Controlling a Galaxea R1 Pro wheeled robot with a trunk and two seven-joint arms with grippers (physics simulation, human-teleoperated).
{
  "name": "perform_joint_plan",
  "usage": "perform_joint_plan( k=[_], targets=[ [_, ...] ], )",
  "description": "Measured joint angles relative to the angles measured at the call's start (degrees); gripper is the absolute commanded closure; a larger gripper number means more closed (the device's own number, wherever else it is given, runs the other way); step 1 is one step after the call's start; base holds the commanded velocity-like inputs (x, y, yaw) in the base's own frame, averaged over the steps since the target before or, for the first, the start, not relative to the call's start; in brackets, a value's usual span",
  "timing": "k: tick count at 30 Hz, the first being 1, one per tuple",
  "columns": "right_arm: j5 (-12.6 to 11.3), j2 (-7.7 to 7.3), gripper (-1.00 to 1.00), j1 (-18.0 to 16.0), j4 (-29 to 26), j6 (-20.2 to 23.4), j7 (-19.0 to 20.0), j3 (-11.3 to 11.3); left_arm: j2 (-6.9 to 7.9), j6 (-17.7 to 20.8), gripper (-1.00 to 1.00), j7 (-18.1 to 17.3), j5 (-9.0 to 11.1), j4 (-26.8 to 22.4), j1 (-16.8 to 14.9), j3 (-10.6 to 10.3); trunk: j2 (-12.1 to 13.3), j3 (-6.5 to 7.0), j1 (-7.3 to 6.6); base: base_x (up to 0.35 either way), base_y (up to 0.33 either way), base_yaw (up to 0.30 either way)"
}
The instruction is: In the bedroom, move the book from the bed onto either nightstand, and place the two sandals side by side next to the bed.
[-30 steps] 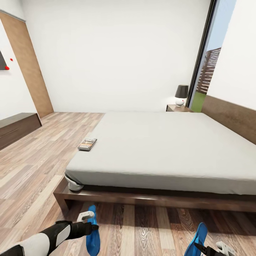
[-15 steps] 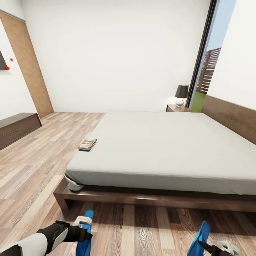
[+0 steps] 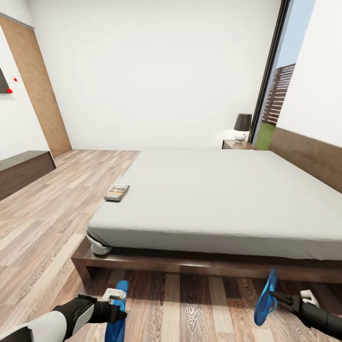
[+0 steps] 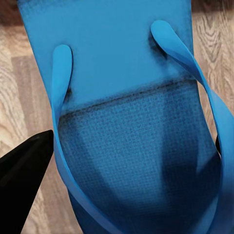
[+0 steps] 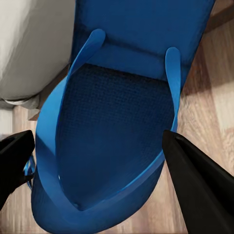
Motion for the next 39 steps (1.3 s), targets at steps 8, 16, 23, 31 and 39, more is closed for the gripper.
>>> perform_joint_plan(
  k=[8,16,23,31,39],
  targets=[
    [-0.4,0.0,1.0,0.0,-2.9,3.5,0.0,0.3,-0.78,0.0,1.0,0.0,0.0,0.0,0.0,0.0,-1.6,-0.72,0.87,0.0,0.0,0.0],
    [-0.4,0.0,1.0,0.0,-3.1,12.4,-0.1,0.3,-1.16,0.1,1.0,-0.1,0.0,0.0,0.0,0.0,-4.8,-2.15,2.63,0.0,0.0,0.0],
    [-0.1,0.07,1.0,0.0,-3.2,12.1,-0.5,0.3,-1.16,0.1,1.0,-0.1,0.0,0.0,0.0,0.1,-7.6,-3.41,4.17,0.0,0.0,0.0],
    [-0.1,0.07,1.0,0.0,-3.2,12.1,-0.5,0.3,-1.16,0.1,1.0,-0.1,0.0,0.0,0.0,0.1,-10.8,-4.85,5.93,0.0,0.0,0.0],
    [-0.1,0.09,1.0,0.0,-3.2,12.1,-0.5,0.3,-1.16,0.1,1.0,-0.1,0.0,0.0,0.0,0.1,-14.0,-6.28,7.69,0.0,0.0,0.0]
  ],
)
